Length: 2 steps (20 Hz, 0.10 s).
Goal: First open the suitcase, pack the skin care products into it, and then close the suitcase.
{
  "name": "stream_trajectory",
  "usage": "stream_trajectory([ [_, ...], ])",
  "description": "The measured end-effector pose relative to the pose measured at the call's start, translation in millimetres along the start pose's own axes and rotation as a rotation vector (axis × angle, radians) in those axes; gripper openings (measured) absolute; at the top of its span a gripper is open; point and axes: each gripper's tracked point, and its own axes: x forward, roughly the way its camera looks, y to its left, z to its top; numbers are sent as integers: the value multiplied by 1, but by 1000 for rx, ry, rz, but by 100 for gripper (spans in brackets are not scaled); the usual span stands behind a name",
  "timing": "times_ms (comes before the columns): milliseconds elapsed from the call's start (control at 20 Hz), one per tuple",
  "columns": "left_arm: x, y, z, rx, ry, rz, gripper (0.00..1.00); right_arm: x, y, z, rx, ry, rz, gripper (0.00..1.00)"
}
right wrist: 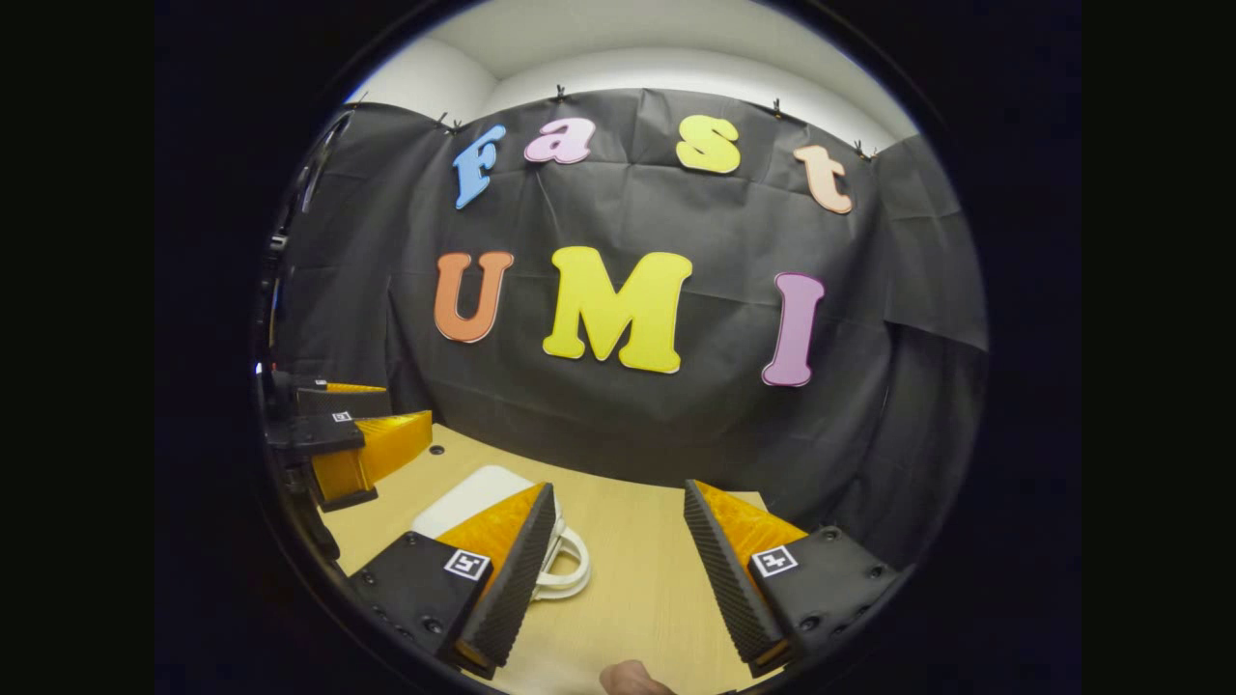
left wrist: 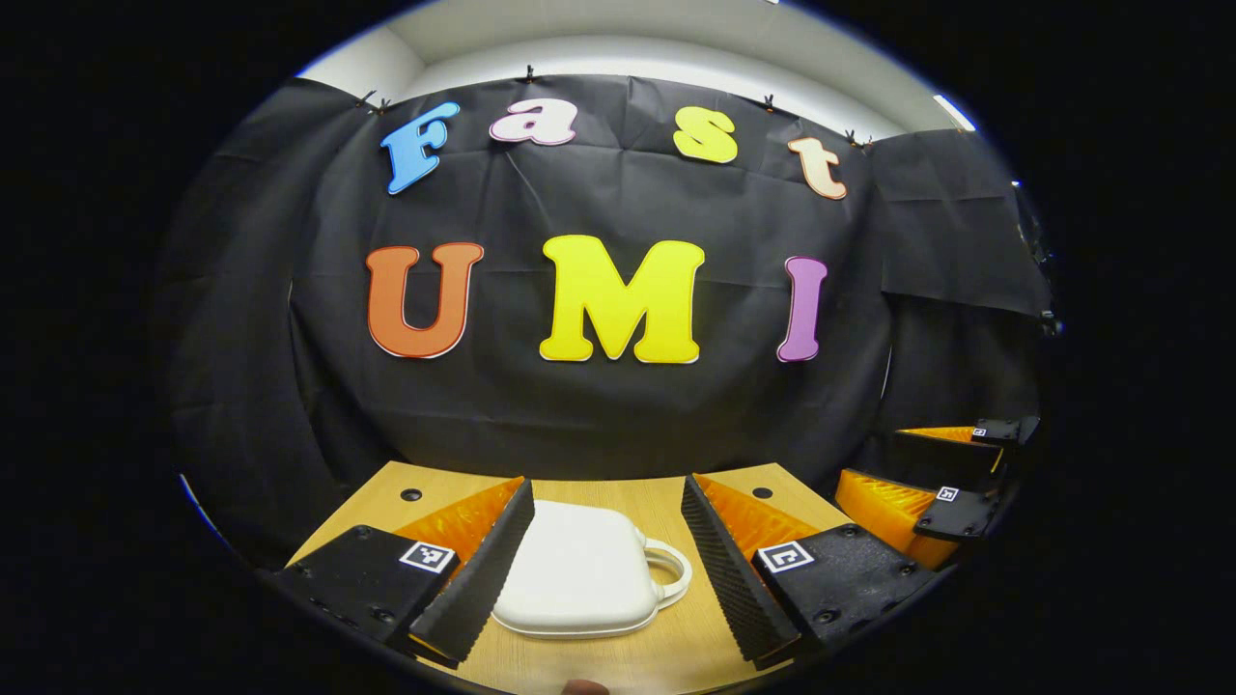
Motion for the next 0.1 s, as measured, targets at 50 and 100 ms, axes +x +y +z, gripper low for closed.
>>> stream_trajectory([
  [50,1,-1,0,1,-1,0,98,2,-2,-1,1,2,0,80],
  [100,3,-2,0,2,1,3,89,2,-5,-2,0,3,1,80],
])
